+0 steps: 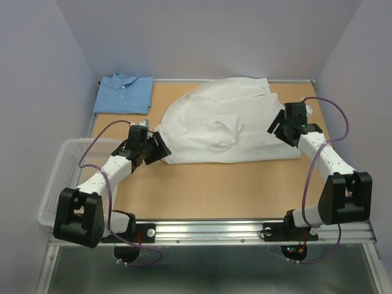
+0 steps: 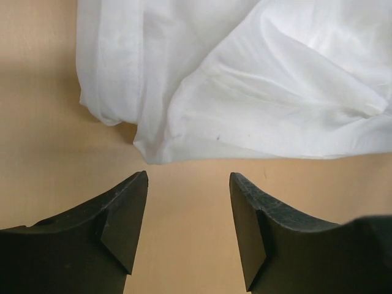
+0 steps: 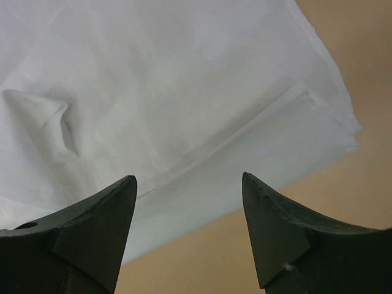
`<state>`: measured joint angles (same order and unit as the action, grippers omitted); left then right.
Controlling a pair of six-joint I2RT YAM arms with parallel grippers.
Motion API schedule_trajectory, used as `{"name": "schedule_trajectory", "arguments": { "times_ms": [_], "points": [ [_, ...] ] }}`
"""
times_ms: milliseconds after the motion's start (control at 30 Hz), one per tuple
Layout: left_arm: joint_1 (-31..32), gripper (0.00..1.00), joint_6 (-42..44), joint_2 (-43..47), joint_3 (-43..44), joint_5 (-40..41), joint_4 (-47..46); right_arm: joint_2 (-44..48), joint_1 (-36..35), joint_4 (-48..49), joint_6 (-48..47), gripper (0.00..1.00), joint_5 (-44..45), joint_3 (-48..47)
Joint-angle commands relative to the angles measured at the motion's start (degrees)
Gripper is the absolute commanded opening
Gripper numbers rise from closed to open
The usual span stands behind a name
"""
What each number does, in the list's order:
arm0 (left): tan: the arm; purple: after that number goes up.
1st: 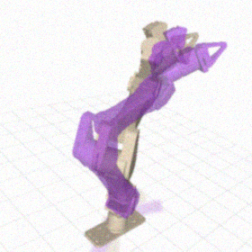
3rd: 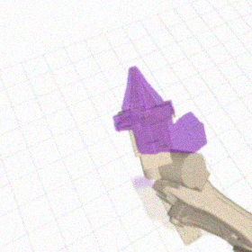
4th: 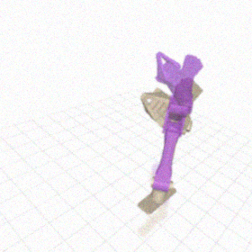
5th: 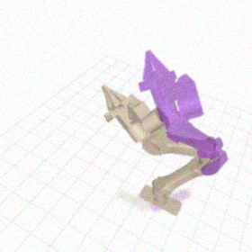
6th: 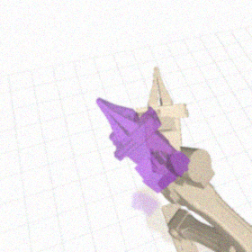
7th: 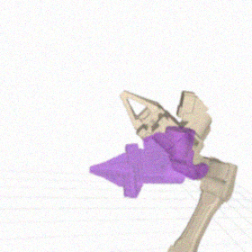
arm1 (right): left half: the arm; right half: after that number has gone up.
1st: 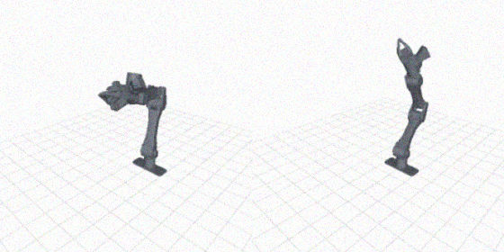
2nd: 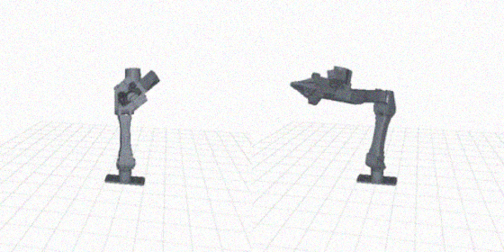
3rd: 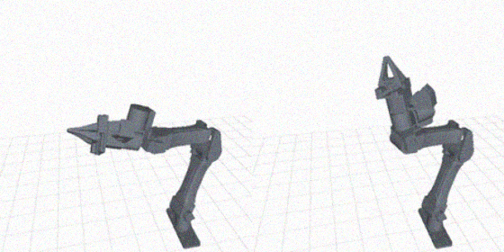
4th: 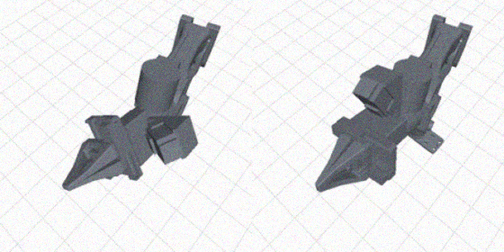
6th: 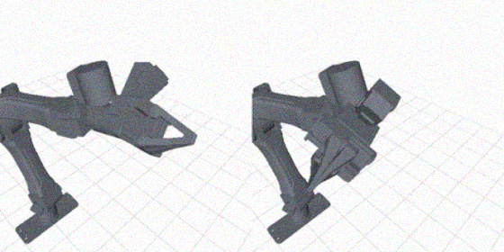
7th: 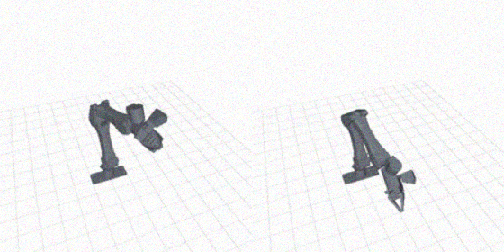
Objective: Fold and stack the long sleeve shirts
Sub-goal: Fold the shirt
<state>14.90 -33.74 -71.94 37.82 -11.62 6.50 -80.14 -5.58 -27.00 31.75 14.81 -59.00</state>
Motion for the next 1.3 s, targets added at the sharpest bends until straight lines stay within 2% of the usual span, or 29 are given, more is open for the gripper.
{"name": "schedule_trajectory", "arguments": {
  "times_ms": [0, 133, 267, 633, 1133, 1233, 1267],
  "points": [
    [-0.3, 0.65, 4.0, 1.2, 5.9, 2.0, 4.6, 2.4, 8.5, 0.0, 3.9, 0.74, -5.3, 2.1],
    [-0.2, 0.63, 3.3, -2.1, 10.2, 4.8, 5.6, 2.5, 9.3, -0.5, 3.3, 0.74, -4.3, 2.0],
    [0.0, 0.59, 4.2, -6.8, 13.5, 4.3, 5.1, 2.2, 9.3, -0.9, 3.1, 0.74, -3.0, 2.3],
    [0.7, 0.54, 16.3, -18.9, 18.8, -1.6, 5.9, 2.2, 9.5, -1.0, 2.3, 0.74, -3.3, 3.7],
    [2.6, 0.42, 18.2, -22.7, 19.8, -4.6, 5.6, 0.3, 11.8, -0.9, 1.3, 0.74, -1.7, 3.3],
    [2.6, 0.37, 18.3, -22.5, 19.6, -4.7, 5.5, -0.4, 13.2, -0.9, 1.5, 0.73, -2.1, 3.0],
    [2.6, 0.32, 18.4, -22.4, 19.5, -4.7, 5.6, -0.5, 13.6, -0.9, 1.6, 0.73, -2.2, 2.8]
  ]
}}
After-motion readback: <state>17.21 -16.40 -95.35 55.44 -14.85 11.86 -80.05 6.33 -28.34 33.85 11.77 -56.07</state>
